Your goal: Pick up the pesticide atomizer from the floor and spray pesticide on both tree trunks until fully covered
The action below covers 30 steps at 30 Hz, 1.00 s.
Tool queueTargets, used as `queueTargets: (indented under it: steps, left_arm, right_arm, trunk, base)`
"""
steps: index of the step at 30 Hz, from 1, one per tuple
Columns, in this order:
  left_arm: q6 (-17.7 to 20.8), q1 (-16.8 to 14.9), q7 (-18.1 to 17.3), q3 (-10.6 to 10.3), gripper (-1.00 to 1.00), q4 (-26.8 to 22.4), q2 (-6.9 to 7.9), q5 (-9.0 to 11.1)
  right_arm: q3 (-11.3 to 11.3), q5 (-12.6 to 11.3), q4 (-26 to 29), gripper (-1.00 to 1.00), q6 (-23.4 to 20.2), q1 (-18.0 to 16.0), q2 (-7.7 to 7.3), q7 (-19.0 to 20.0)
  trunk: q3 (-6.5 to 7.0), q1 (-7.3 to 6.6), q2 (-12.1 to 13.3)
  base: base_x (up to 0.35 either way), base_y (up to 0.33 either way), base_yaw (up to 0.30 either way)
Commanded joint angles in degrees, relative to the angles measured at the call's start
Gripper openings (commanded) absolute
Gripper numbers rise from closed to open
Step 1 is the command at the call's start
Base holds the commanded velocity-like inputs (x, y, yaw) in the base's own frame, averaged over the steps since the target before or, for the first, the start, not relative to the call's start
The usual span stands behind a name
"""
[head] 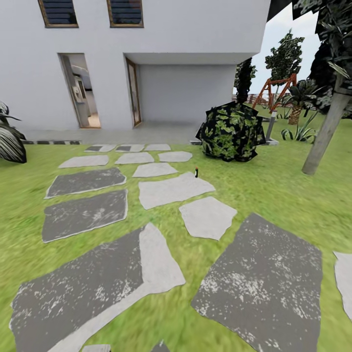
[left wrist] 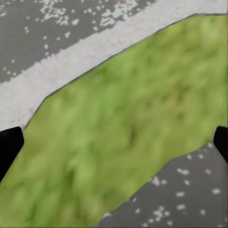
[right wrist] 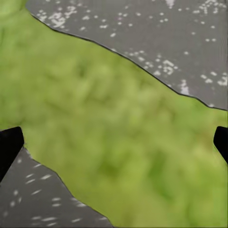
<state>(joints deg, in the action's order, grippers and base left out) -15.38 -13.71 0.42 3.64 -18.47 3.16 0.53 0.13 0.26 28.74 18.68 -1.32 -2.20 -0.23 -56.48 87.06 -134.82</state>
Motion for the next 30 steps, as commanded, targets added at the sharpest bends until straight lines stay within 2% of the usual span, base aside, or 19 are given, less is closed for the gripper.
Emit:
queueTargets:
  steps: [1, 13, 21, 30]
  left_arm:
    - [0.0, 0.0, 0.0, 0.0, 1.00, 0.0, 0.00, 0.0]
    - [0.0, 0.0, 0.0, 0.0, 1.00, 0.0, 0.00, 0.0]
    - [0.0, 0.0, 0.0, 0.0, 1.00, 0.0, 0.00, 0.0]
    - [0.0, 0.0, 0.0, 0.0, 1.00, 0.0, 0.00, 0.0]
  right_arm:
    - [0.0, 0.0, 0.0, 1.00, 0.0, 0.0, 0.00, 0.0]
    - [0.0, 0.0, 0.0, 1.00, 0.0, 0.0, 0.00, 0.0]
    - [0.0, 0.0, -0.1, 1.00, 0.0, 0.0, 0.00, 0.0]
    - [0.0, 0.0, -0.1, 1.00, 0.0, 0.0, 0.00, 0.0]
  trunk:
    - [0.00, 0.00, 0.0]
    - [0.00, 0.00, 0.0]
    - [0.00, 0.00, 0.0]
    - [0.00, 0.00, 0.0]
  base:
    - [0.343, 0.000, 0.000]
    - [0.343, 0.000, -0.006]
    - [0.343, 0.000, -0.198]
    - [0.343, 0.000, -0.024]
